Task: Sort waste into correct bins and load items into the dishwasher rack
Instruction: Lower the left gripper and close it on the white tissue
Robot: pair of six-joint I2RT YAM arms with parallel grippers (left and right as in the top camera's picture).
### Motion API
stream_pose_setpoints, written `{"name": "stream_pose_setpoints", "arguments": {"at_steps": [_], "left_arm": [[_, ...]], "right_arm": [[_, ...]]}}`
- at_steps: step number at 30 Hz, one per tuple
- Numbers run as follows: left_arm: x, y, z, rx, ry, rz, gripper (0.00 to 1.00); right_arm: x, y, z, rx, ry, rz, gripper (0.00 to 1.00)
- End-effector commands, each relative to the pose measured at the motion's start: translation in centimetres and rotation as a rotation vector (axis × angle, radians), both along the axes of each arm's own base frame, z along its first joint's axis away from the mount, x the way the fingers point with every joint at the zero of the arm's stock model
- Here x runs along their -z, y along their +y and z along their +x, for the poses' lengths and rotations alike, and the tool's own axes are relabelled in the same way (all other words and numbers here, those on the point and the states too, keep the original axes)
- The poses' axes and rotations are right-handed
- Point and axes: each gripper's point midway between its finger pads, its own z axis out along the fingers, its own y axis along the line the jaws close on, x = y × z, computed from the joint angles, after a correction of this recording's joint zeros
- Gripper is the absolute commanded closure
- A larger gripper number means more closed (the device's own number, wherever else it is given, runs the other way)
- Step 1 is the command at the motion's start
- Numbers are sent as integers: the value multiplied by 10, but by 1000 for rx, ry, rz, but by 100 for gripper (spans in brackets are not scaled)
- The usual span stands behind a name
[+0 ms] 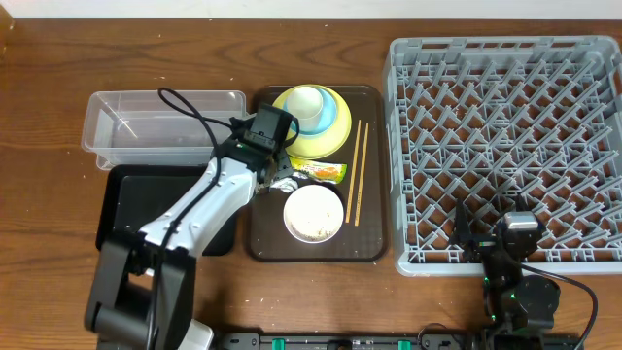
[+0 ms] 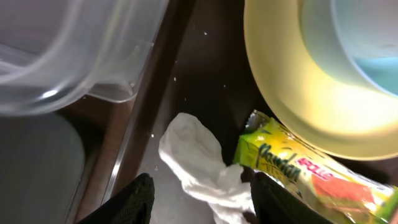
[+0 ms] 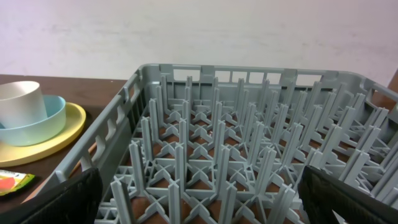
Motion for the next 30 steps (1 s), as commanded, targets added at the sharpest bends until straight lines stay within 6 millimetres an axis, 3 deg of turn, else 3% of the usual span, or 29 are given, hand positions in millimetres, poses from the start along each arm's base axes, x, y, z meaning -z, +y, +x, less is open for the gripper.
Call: {"name": "stream_pose_setpoints", "arguments": {"at_steps": [1, 15, 20, 30], "left_arm": [[17, 4, -2, -20, 29, 27, 46], [35, 3, 0, -20, 56, 39, 47], [37, 3, 1, -20, 57, 41, 54], [42, 3, 0, -20, 68, 46, 55]], "right_arm": [[1, 0, 0, 2, 1, 6, 1], [1, 0, 0, 2, 1, 6, 1], [1, 0, 0, 2, 1, 6, 1], [1, 0, 0, 2, 1, 6, 1]]}}
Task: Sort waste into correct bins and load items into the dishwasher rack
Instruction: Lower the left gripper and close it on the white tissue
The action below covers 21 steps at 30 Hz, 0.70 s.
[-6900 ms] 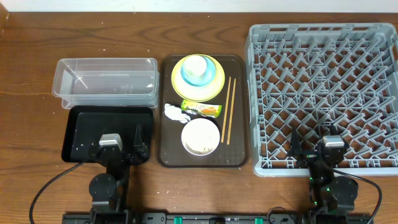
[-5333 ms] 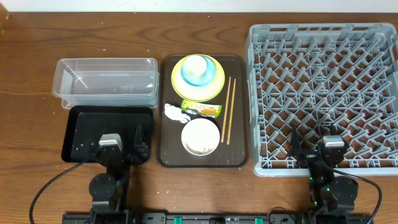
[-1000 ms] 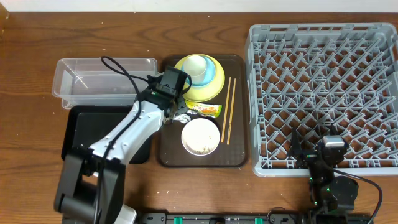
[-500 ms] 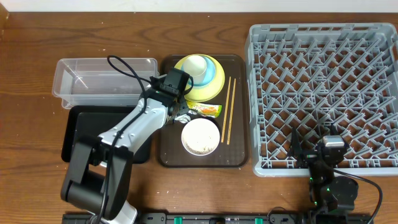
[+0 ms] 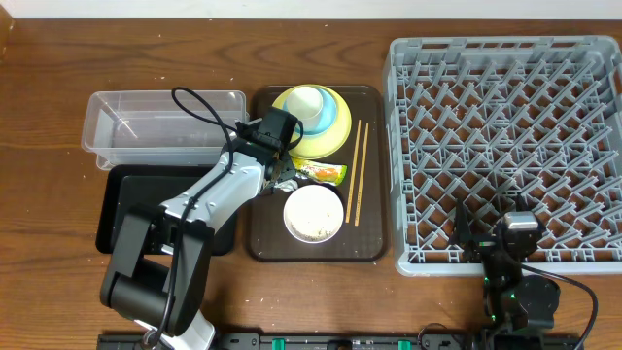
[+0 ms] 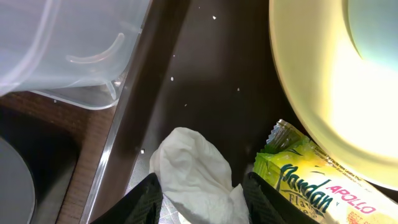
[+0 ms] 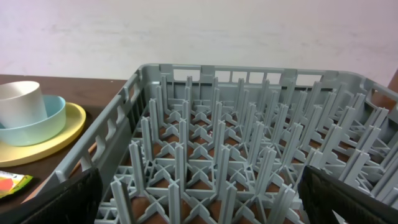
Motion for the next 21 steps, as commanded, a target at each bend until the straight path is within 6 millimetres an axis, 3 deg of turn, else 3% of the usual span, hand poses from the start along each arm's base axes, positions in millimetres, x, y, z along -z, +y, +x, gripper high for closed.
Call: {"name": "stream_pose_setpoints", "arguments": {"at_steps": [1, 9, 21], "left_arm": [[9, 4, -4, -4, 21, 28, 55], [9, 5, -5, -1, 22, 30, 60], [11, 5, -6, 7, 27, 35, 59]], "right_arm": [[1, 0, 0, 1, 1, 6, 1], [1, 0, 0, 1, 1, 6, 1], [1, 0, 0, 1, 1, 6, 1]]}}
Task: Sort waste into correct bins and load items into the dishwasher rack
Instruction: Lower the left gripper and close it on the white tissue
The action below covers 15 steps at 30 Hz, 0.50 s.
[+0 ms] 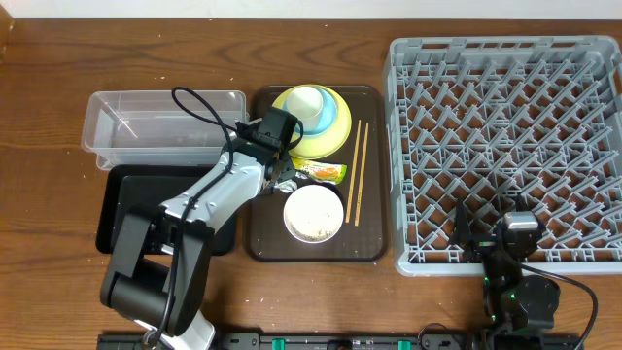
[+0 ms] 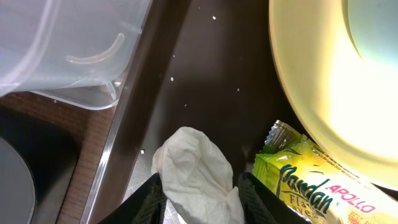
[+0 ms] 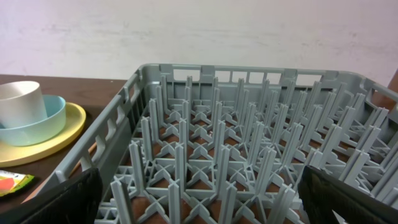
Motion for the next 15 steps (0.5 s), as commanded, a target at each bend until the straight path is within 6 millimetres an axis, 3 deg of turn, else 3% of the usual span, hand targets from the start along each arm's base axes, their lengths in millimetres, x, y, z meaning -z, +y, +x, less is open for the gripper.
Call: {"name": "stream_pose_setpoints", "arguments": {"at_steps": [1, 5, 12, 13, 15], "left_arm": [[11, 5, -6, 6, 27, 34, 61], [11, 5, -6, 7, 27, 34, 74], [11, 5, -6, 49, 30, 48, 81], [11, 5, -6, 49, 30, 49, 92], [8, 5, -6, 64, 29, 52, 94]], "right_arm": [[1, 0, 0, 1, 1, 6, 1], [1, 0, 0, 1, 1, 6, 1], [1, 0, 0, 1, 1, 6, 1], [1, 0, 0, 1, 1, 6, 1], [1, 0, 0, 1, 1, 6, 1]]}}
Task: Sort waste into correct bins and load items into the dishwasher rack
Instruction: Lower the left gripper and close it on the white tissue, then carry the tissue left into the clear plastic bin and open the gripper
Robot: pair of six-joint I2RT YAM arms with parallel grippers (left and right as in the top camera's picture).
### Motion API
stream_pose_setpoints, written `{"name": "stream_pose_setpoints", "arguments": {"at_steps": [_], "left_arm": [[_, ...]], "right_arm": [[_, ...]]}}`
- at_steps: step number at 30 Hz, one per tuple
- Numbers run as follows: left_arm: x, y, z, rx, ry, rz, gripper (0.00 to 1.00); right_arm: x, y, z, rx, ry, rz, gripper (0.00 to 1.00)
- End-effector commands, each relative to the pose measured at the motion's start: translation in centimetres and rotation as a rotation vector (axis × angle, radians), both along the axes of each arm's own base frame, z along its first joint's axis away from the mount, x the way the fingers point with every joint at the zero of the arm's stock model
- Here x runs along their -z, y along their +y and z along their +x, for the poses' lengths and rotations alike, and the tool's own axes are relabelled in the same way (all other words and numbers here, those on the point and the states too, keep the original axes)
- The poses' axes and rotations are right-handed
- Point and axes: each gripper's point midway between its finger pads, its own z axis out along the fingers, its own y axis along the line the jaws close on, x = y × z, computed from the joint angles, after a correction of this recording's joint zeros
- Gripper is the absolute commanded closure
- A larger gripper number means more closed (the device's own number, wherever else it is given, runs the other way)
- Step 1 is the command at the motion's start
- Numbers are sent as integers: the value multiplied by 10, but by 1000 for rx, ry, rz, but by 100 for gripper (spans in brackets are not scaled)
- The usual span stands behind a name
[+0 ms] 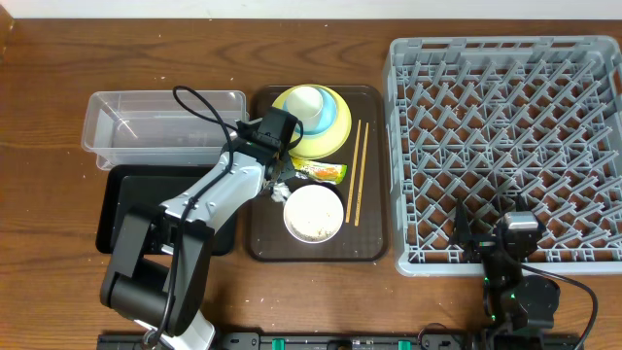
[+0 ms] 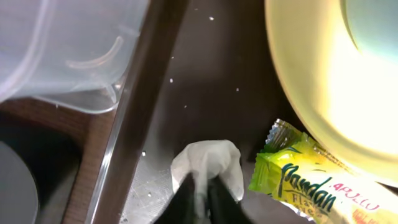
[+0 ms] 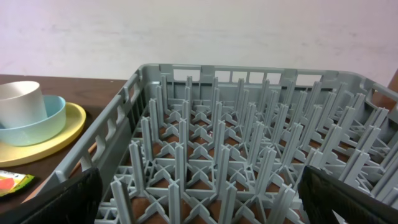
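A crumpled white tissue [image 2: 209,160] lies on the brown tray [image 2: 205,68], and my left gripper [image 2: 200,190] is shut on its lower part. A green-yellow Pandan wrapper [image 2: 311,186] lies just right of it, under the rim of the yellow plate [image 2: 305,87]. From overhead the left gripper [image 1: 278,183] sits at the tray's left side, above the white bowl [image 1: 313,213]. My right gripper [image 3: 199,193] is open at the near edge of the grey rack [image 3: 217,143], holding nothing.
A clear bin [image 1: 146,126] and a black bin [image 1: 121,209] stand left of the tray. A cup [image 1: 308,100] in a blue bowl [image 1: 336,117] sits on the yellow plate. Chopsticks [image 1: 357,170] lie along the tray's right side. The rack [image 1: 505,136] fills the right.
The left gripper's fingers, which stood either side of the tissue, have come together and now pinch it, bunching it up. The right arm has not moved.
The left gripper was open over the tissue on the tray's left side. It then stood lower with its fingers around the tissue, narrowed a little, and is now shut on it. The right gripper stayed open at the rack throughout.
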Motion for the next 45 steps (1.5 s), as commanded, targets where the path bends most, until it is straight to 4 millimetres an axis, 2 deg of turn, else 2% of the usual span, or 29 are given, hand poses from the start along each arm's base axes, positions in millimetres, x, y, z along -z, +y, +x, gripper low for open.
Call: {"name": "stream_pose_setpoints", "arguments": {"at_steps": [1, 4, 11, 15, 17, 19, 23, 28, 32, 36, 38, 39, 41, 43, 45], "left_arm": [[4, 4, -6, 35, 23, 37, 94], [-17, 4, -5, 38, -12, 25, 94], [-104, 6, 1, 24, -235, -48, 94], [-151, 42, 5, -78, -395, 48, 94], [-167, 63, 5, -142, -451, 109, 94], [-175, 81, 7, -197, -483, 155, 94], [-174, 107, 17, -279, -500, 177, 94], [-159, 138, 40, -372, -507, 196, 92], [-134, 156, 55, -418, -481, 211, 88], [-103, 153, 68, -400, -432, 159, 85], [-93, 150, 72, -388, -414, 133, 77], [-90, 150, 73, -382, -411, 132, 67], [-92, 149, 76, -346, -415, 151, 39], [-100, 149, 78, -321, -432, 162, 33], [-110, 149, 77, -319, -452, 155, 33]], "right_arm": [[1, 0, 0, 1, 1, 6, 1], [1, 0, 0, 1, 1, 6, 1], [1, 0, 0, 1, 1, 6, 1], [1, 0, 0, 1, 1, 6, 1], [1, 0, 0, 1, 1, 6, 1], [1, 0, 0, 1, 1, 6, 1], [1, 0, 0, 1, 1, 6, 1], [1, 0, 0, 1, 1, 6, 1], [1, 0, 0, 1, 1, 6, 1], [1, 0, 0, 1, 1, 6, 1], [1, 0, 0, 1, 1, 6, 1], [1, 0, 0, 1, 1, 6, 1], [1, 0, 0, 1, 1, 6, 1], [1, 0, 0, 1, 1, 6, 1], [1, 0, 0, 1, 1, 6, 1]]}}
